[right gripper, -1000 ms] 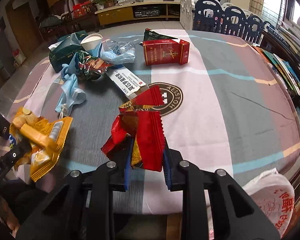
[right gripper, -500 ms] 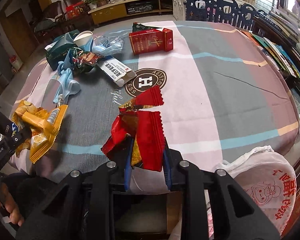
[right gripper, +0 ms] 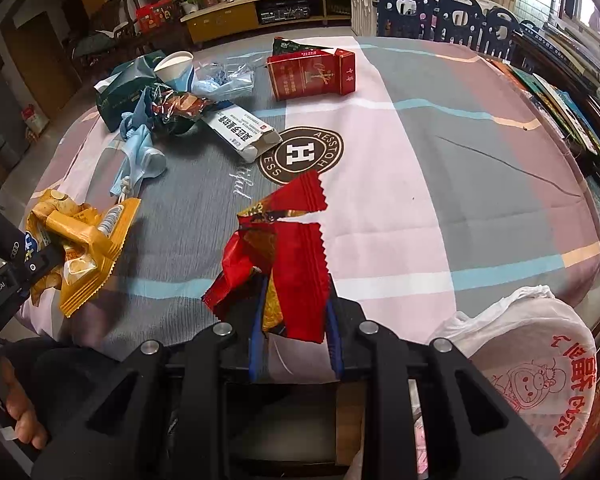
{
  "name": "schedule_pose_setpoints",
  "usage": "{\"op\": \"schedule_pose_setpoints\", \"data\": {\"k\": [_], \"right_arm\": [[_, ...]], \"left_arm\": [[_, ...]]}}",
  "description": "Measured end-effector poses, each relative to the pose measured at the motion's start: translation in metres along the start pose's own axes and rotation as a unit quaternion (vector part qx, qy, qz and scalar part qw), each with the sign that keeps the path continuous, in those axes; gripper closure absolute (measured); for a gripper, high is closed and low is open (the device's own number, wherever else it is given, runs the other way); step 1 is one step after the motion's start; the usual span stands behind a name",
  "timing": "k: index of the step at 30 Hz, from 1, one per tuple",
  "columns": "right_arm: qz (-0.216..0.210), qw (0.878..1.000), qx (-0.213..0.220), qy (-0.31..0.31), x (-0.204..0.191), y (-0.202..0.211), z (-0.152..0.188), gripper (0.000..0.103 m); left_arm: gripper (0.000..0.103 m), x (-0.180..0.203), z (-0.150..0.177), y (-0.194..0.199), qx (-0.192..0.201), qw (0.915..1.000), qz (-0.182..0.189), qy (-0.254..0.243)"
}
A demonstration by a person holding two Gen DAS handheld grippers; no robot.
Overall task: Collect trash
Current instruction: 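Lift the red wrapper with the right gripper while the left holds the yellow bag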
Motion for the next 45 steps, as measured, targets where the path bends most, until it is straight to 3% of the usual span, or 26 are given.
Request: {"op": "schedule_pose_setpoints", "data": {"k": [26,38,45], "right_arm": [[-0.003,1.000,-0.008,0.002,-0.003,-0.006,0.005,0.076],[-0.019,0.999,0.027,-0.008,-0.001,0.030,-0.004,0.076],[-0.033,0.998,0.056,-0.012,0.008,0.067,-0.007,0.076]], "left_arm": [[0.075,-0.001,0.004,0.002,0.007,1.0000,0.001,0.005],[0.077,0.007,0.007,0.024,0.052,0.9986,0.012,0.005],[0.077,0.028,0.006,0.051,0.070,0.9968,0.039,-0.005]]}}
Point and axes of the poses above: each gripper's, at about its wrist camera, not at the fingertips, and y roughly against the way its jaws point, x to its right, z to its underside, the point moved 7 cm from there along -y, roughly the way its jaws point, and after that the axes turned 15 degrees about -x, right-handed, at the moved point
